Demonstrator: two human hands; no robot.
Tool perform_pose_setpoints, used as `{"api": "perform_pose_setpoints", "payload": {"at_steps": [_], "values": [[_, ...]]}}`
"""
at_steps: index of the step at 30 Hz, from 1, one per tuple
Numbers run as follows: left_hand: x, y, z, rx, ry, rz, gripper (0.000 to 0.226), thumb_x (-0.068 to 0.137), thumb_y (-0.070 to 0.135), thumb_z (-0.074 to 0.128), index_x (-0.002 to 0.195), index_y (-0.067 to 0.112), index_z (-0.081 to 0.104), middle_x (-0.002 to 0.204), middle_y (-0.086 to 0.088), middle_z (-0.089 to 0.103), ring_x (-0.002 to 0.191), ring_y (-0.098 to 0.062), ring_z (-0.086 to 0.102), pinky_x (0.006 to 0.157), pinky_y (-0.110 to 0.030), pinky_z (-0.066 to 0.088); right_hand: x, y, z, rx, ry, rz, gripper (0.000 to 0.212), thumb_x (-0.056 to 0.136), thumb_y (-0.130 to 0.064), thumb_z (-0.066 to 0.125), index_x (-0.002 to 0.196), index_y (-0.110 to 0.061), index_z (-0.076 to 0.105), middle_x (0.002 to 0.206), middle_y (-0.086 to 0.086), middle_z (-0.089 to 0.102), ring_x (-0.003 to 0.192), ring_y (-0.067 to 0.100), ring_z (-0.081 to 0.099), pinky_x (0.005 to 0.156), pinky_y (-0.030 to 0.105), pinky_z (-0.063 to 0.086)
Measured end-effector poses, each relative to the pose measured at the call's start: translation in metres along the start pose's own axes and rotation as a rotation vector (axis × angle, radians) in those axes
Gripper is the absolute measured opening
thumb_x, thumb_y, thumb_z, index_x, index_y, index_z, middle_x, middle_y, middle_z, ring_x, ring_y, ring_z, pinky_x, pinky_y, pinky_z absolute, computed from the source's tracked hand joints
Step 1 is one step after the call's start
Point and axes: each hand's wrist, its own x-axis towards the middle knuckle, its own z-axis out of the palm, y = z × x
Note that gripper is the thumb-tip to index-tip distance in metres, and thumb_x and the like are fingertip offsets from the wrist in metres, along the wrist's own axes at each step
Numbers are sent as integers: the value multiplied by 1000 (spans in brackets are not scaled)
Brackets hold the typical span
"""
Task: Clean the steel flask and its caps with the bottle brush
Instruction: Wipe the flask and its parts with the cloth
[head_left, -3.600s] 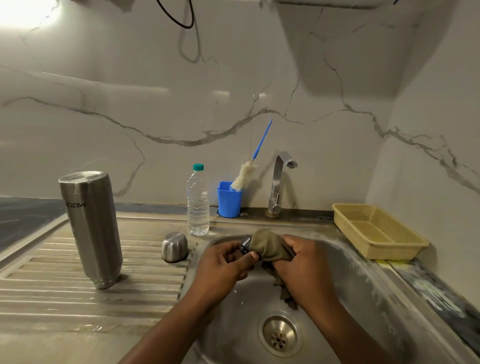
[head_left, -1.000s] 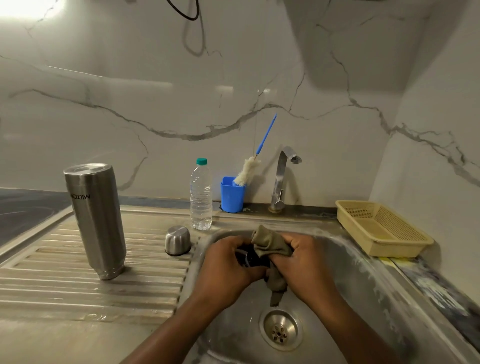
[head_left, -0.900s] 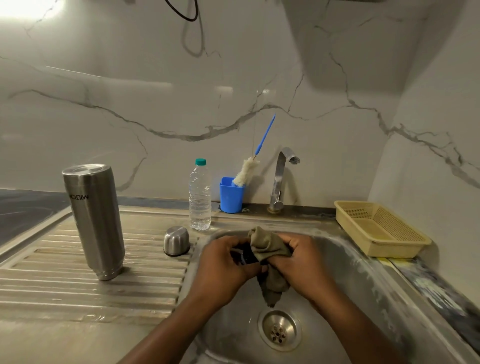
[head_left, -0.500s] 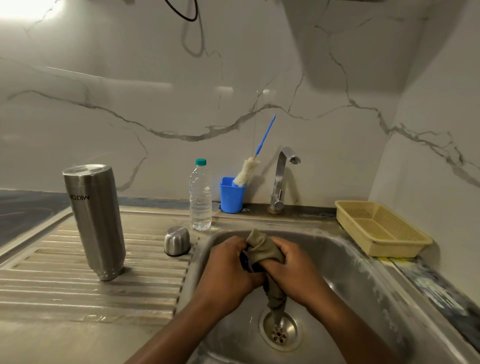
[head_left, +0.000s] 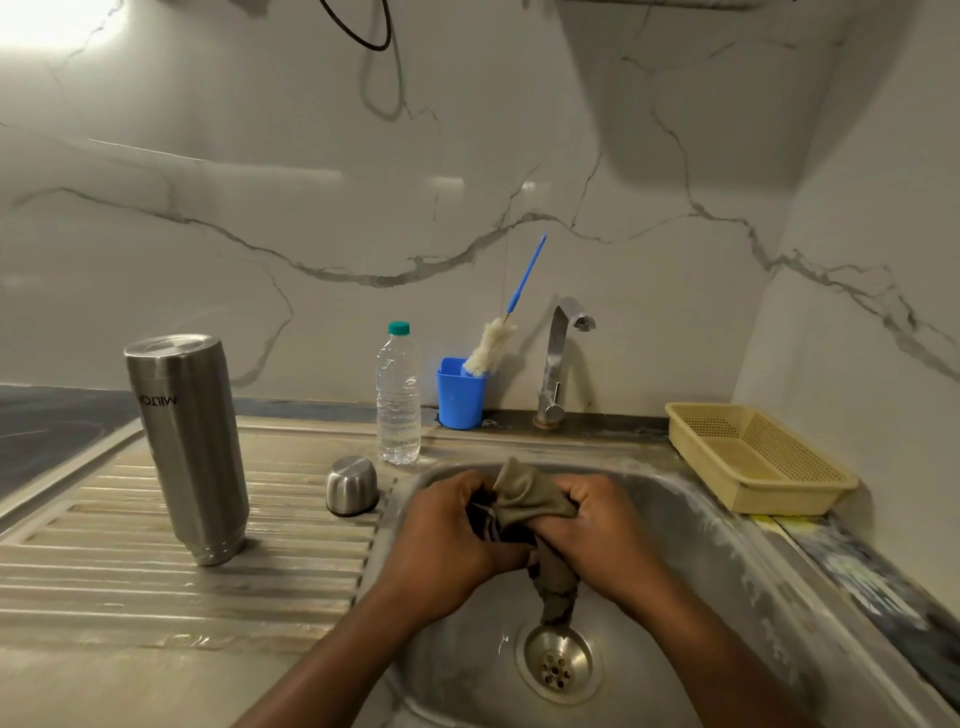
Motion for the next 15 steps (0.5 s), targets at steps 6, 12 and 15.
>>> {"api": "perform_pose_setpoints", "payload": {"at_steps": [6, 12, 15], "values": [[-2, 3, 0, -20, -11, -12, 48, 67, 26, 99, 108, 33, 74, 97, 16, 76, 85, -4, 72, 76, -24, 62, 3, 4, -3, 172, 133, 143, 18, 91, -21, 78, 84, -4, 77, 72, 10, 76, 68, 28, 74, 61, 35, 59], [3, -4, -15, -56, 74, -49, 53, 68, 41, 97, 114, 38, 71, 105, 18, 76, 98, -3, 72, 85, -30, 63, 9, 10, -13, 324, 325, 256, 12, 91, -25, 79, 85, -14, 79, 77, 7, 78, 81, 30, 76, 73, 42, 62], [4, -3, -30, -70, 119, -79, 58, 73, 41, 94, 125, 42, 70, 114, 21, 74, 106, -1, 69, 91, -28, 62, 4, 5, -6, 417, 284, 309, 7, 92, -24, 77, 91, -18, 79, 80, 3, 80, 82, 23, 78, 77, 39, 62]]}}
